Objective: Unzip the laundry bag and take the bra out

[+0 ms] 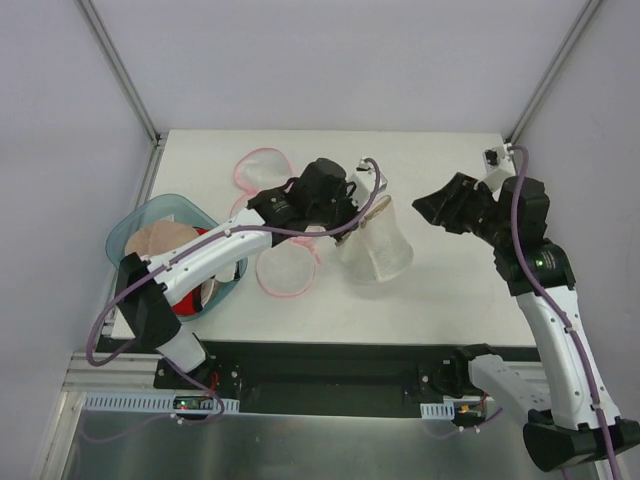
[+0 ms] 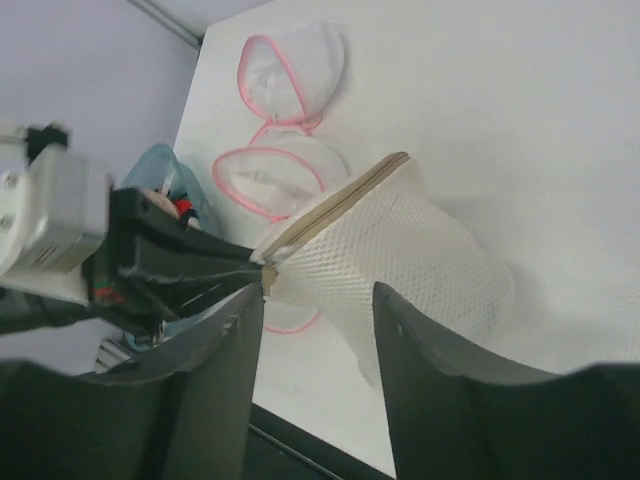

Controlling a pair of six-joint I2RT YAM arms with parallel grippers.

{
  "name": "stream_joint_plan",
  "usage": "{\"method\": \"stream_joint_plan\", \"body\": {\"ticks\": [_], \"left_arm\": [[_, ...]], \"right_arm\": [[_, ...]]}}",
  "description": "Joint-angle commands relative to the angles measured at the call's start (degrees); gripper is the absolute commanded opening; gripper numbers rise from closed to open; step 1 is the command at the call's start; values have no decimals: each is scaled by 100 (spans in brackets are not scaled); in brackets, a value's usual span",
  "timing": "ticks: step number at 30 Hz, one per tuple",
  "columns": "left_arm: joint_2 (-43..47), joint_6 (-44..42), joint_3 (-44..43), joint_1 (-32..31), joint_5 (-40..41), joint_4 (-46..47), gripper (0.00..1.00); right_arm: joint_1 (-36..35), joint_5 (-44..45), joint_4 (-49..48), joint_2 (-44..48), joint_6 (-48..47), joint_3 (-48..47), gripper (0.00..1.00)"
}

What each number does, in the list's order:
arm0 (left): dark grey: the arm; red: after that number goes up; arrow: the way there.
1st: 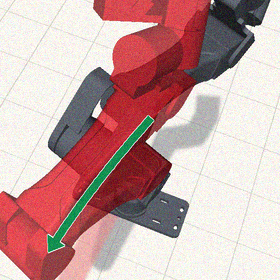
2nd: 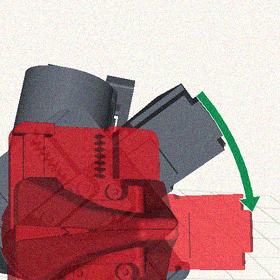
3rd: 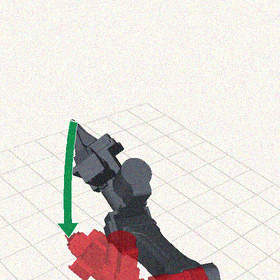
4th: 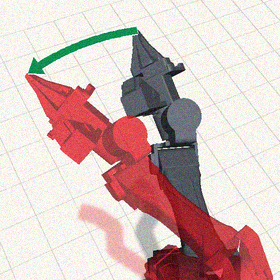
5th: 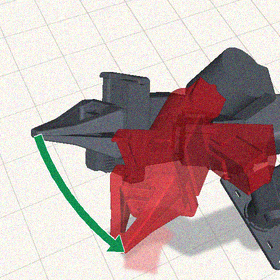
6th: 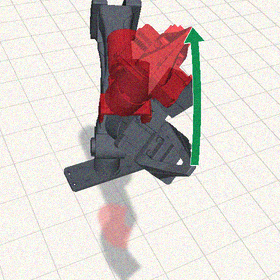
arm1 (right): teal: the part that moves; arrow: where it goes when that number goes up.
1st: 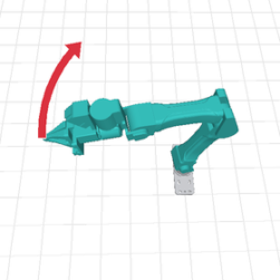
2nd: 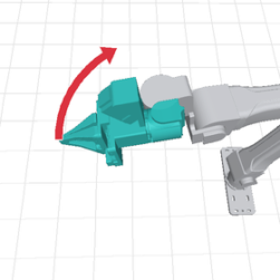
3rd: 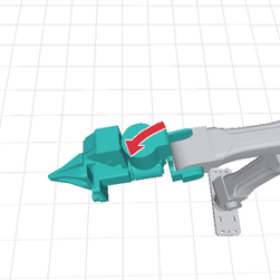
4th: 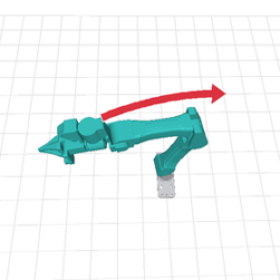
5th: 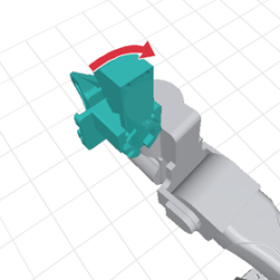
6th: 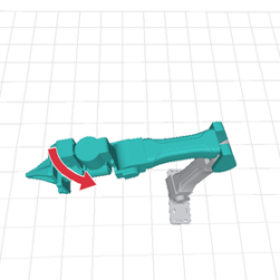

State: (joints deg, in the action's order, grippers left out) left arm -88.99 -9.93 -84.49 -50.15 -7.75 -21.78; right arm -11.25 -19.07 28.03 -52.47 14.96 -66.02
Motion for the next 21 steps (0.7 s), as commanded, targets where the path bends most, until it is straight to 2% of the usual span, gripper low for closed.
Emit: {"method": "stream_joint_plan", "body": {"ticks": [1,3,5,10,21], "left_arm": [[-434,1397,-515,93,-490,-687,0],[-601,1703,-630,146,-578,-766,0],[-628,1871,-701,259,-710,-784,0],[-663,2320,-744,445,-1220,-766,0],[-795,2461,-797,471,-1449,-740,0]], "right_arm": [[-553,413,35,-219,-229,203,45],[-896,509,106,-342,-309,221,32],[-1072,510,97,-475,-318,317,29],[-1222,264,-166,-773,-178,450,31],[-1749,290,-369,-1204,-20,344,42]]}}
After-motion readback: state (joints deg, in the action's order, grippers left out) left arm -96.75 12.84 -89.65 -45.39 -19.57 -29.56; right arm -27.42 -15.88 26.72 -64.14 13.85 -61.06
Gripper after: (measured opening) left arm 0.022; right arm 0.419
